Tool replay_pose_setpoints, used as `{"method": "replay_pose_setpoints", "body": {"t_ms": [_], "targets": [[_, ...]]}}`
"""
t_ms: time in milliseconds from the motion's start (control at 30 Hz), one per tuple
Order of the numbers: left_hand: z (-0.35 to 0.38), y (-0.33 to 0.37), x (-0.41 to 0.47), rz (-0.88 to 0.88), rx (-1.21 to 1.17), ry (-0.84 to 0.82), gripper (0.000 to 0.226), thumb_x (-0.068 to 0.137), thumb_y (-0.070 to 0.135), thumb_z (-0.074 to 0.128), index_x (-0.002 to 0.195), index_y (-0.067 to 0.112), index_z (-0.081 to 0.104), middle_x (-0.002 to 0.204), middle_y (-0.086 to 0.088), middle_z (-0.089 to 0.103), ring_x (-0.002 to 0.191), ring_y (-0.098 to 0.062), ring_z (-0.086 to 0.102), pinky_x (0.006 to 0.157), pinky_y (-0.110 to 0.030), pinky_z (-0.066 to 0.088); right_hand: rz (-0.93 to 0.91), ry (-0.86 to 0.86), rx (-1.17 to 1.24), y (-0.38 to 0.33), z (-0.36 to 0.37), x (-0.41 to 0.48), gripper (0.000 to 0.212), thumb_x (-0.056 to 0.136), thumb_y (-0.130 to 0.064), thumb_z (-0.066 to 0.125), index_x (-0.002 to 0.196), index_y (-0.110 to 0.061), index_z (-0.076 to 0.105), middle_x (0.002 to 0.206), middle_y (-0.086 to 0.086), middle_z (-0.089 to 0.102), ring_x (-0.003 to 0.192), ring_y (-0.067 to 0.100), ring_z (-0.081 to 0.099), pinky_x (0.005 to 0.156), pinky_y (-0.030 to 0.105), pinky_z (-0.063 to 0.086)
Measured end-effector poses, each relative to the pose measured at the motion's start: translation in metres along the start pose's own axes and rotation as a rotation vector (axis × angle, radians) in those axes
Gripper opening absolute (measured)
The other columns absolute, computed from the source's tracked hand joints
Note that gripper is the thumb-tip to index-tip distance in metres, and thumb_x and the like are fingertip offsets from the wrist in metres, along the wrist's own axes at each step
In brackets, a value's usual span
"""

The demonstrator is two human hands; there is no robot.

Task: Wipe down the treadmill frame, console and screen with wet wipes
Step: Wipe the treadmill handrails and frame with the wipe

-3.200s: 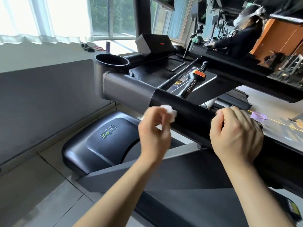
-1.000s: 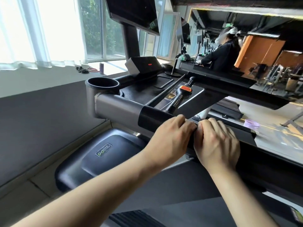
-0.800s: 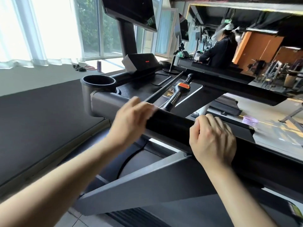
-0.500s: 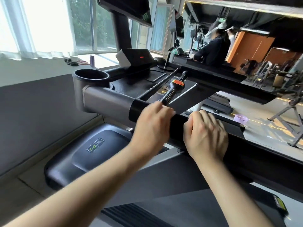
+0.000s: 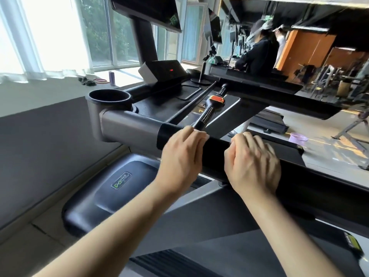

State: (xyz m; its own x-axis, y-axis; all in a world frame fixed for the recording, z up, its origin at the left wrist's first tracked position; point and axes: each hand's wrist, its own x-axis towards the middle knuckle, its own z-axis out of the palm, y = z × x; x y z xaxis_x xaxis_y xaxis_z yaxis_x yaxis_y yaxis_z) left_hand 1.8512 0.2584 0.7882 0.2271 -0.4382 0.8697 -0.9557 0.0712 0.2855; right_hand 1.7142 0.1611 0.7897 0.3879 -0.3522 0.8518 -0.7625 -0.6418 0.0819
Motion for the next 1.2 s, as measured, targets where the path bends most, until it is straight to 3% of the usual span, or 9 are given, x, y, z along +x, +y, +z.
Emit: {"method": "replay_pose_setpoints", "body": {"t_ms": [167,400,567,700,900,1100,1200], "targets": [[0.004,0.008,-0.003,0.161,-0.111,-0.134,0.022,0.107,0.015,0.050,0.109,0.007,0.071,0.097,-0.006,0.067,0.085,-0.027,0.063,0.078,-0.039,0.051,-0.019,-0.013,0.031,0.003,-0.001,-0.002,0.019,0.101,-0.022,0.044,0.087,-0.015,0.055,0.085,0.006,0.059,0.083,0.034,0.058,0.073,0.045,0.042],[-0.024,-0.045,0.004,-0.169,0.035,0.150,0.015,0.103,0.014,0.058,0.101,0.011,0.072,0.094,0.001,0.065,0.084,-0.018,0.062,0.076,-0.031,0.050,0.026,0.003,0.015,-0.003,-0.001,0.002,0.016,0.094,-0.017,0.044,0.083,-0.014,0.054,0.081,0.006,0.060,0.078,0.033,0.059,0.071,0.044,0.043],[0.016,0.016,-0.013,0.146,-0.078,-0.049,0.016,0.103,0.008,0.053,0.105,0.005,0.069,0.093,-0.007,0.064,0.080,-0.027,0.060,0.072,-0.041,0.049,-0.011,-0.022,0.036,0.001,-0.001,-0.001,0.019,0.098,-0.024,0.042,0.088,-0.016,0.055,0.088,0.007,0.061,0.085,0.034,0.060,0.075,0.044,0.041],[0.008,-0.010,-0.011,0.235,0.020,-0.079,0.015,0.102,0.009,0.055,0.110,0.011,0.067,0.095,-0.005,0.064,0.081,-0.029,0.060,0.071,-0.042,0.050,0.007,0.015,0.064,0.004,-0.001,-0.002,0.018,0.098,-0.021,0.044,0.085,-0.016,0.056,0.084,0.005,0.061,0.081,0.032,0.059,0.072,0.043,0.042],[-0.022,-0.065,-0.005,-0.167,0.156,0.146,0.017,0.107,0.013,0.046,0.099,0.009,0.060,0.090,-0.008,0.060,0.077,-0.032,0.057,0.070,-0.040,0.044,0.037,0.023,0.041,-0.001,0.001,0.001,0.014,0.094,-0.017,0.047,0.083,-0.016,0.055,0.080,0.004,0.061,0.077,0.032,0.060,0.070,0.042,0.042],[0.021,0.000,-0.025,0.079,0.003,-0.034,0.009,0.098,0.005,0.054,0.104,0.008,0.060,0.089,-0.009,0.057,0.077,-0.032,0.055,0.067,-0.048,0.048,0.013,0.002,0.076,0.002,-0.003,0.000,0.016,0.094,-0.019,0.046,0.083,-0.016,0.057,0.082,0.005,0.061,0.079,0.032,0.059,0.071,0.043,0.042],[0.033,0.013,-0.033,0.148,-0.069,-0.092,0.021,0.094,-0.002,0.057,0.108,0.014,0.053,0.093,-0.006,0.058,0.075,-0.027,0.052,0.067,-0.044,0.047,-0.004,-0.041,0.098,0.002,-0.005,-0.001,0.020,0.097,-0.025,0.043,0.086,-0.016,0.057,0.084,0.004,0.061,0.081,0.033,0.059,0.072,0.044,0.042]]}}
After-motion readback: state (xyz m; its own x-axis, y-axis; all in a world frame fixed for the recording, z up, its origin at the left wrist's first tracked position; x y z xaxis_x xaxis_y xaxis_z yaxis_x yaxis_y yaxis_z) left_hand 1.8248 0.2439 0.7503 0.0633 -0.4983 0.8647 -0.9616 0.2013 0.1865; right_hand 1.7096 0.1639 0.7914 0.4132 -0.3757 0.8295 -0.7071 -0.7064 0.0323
